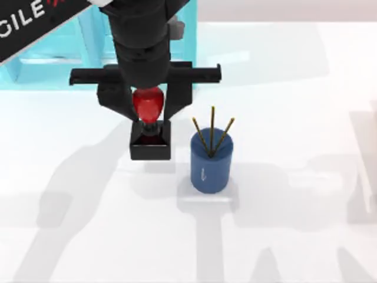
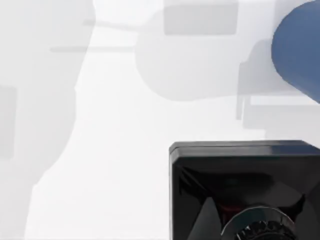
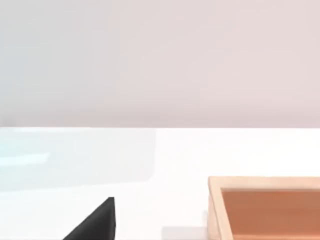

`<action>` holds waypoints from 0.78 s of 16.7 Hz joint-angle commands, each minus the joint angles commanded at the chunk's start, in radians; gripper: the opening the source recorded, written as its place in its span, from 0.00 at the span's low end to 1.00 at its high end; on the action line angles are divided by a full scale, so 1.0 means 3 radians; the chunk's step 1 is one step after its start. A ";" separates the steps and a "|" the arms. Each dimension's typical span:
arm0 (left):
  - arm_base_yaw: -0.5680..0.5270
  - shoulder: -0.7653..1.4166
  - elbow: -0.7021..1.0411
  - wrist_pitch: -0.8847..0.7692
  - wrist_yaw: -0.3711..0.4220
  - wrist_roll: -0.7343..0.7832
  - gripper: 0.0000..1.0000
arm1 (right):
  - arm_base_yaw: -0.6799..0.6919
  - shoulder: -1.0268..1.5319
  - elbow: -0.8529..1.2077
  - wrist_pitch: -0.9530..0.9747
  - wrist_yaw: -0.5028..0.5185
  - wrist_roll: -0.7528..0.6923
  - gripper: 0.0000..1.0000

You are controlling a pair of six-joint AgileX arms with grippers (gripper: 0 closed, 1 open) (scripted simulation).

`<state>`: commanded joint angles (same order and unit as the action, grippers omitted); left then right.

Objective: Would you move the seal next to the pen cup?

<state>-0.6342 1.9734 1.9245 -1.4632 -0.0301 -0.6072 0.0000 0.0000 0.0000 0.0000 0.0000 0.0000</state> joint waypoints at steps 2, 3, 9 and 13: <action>-0.0001 -0.0016 -0.0052 0.0050 -0.0001 0.0001 0.00 | 0.0000 0.0000 0.0000 0.0000 0.0000 0.0000 1.00; -0.0001 -0.0022 -0.0094 0.0085 -0.0002 -0.0001 0.00 | 0.0000 0.0000 0.0000 0.0000 0.0000 0.0000 1.00; -0.0007 -0.0045 -0.0248 0.0218 -0.0005 -0.0004 0.00 | 0.0000 0.0000 0.0000 0.0000 0.0000 0.0000 1.00; -0.0007 -0.0045 -0.0248 0.0218 -0.0005 -0.0004 0.23 | 0.0000 0.0000 0.0000 0.0000 0.0000 0.0000 1.00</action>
<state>-0.6364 1.9598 1.8502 -1.3977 -0.0316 -0.6083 0.0000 0.0000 0.0000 0.0000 0.0000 0.0000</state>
